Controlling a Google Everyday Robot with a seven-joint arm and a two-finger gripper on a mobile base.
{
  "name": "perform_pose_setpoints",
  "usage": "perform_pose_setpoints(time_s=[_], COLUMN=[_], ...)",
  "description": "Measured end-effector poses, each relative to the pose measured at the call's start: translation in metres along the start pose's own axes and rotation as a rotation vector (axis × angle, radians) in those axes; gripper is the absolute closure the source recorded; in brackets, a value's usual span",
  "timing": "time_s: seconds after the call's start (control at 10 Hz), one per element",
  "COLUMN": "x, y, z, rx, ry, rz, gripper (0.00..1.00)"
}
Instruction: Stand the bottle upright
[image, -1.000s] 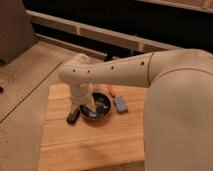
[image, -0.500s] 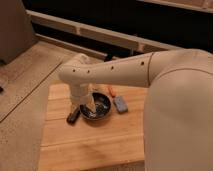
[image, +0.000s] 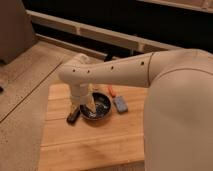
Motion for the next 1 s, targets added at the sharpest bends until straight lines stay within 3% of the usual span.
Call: perform_pose_setpoints(time_s=[0.7,0.8,1.0], x=[-0.001,-0.005,-0.044], y=[0.0,-0.002,-0.023], z=[0.0,-0.003,-0.016], rx=[0.001,0.008,0.063], ry=[-0.002,-0.012,-0.067], rz=[0.0,-0.001,0.01], gripper=[0.35,0.35,0.35])
